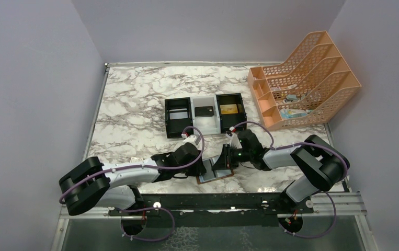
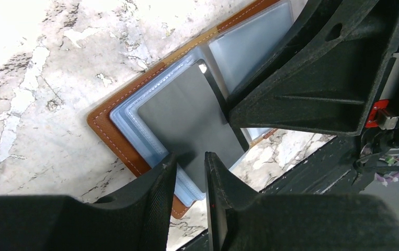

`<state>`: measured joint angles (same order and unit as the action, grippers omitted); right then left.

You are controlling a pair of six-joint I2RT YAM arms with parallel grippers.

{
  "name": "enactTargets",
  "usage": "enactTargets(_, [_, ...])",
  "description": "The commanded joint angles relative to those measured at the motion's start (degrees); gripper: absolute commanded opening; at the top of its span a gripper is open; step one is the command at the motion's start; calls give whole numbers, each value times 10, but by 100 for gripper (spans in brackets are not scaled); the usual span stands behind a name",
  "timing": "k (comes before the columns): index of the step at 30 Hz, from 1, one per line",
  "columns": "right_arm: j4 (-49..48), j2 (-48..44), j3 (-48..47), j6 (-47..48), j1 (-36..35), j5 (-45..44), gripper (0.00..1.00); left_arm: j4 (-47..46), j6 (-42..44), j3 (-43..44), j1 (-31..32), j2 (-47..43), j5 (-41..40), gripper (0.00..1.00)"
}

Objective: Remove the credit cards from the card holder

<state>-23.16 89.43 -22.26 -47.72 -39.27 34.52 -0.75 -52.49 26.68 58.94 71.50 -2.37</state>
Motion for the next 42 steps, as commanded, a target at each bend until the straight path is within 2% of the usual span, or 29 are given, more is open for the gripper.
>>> enactTargets(1, [30, 10, -1, 15, -2, 11, 20, 34, 17, 14, 4, 18, -17, 29])
enactTargets(7, [26, 3, 4, 12, -2, 14, 20, 31, 9, 16, 13, 45, -19, 28])
enactTargets(13, [33, -9, 6, 10, -2, 6, 16, 31, 7, 14, 18, 45, -26, 26])
enactTargets(20, [73, -39, -2, 16, -2, -9, 21, 57, 0, -9, 18, 14, -46, 26])
enactTargets(24, [38, -66, 14, -5, -2, 12, 17, 60, 2, -21, 18, 2, -42, 26])
enactTargets(28, [10, -38, 7, -9, -1, 57, 14, 59, 1, -24, 18, -8, -46, 26])
enactTargets(35, [2, -6, 13, -32, -2, 15, 25, 54, 6, -21, 18, 1, -38, 26])
enactTargets(36, [3, -4, 11, -30, -2, 14, 24, 54, 6, -22, 18, 2, -38, 26])
enactTargets(42, [0, -19, 19, -28, -2, 15, 3, 55, 4, -26, 17, 4, -48, 26])
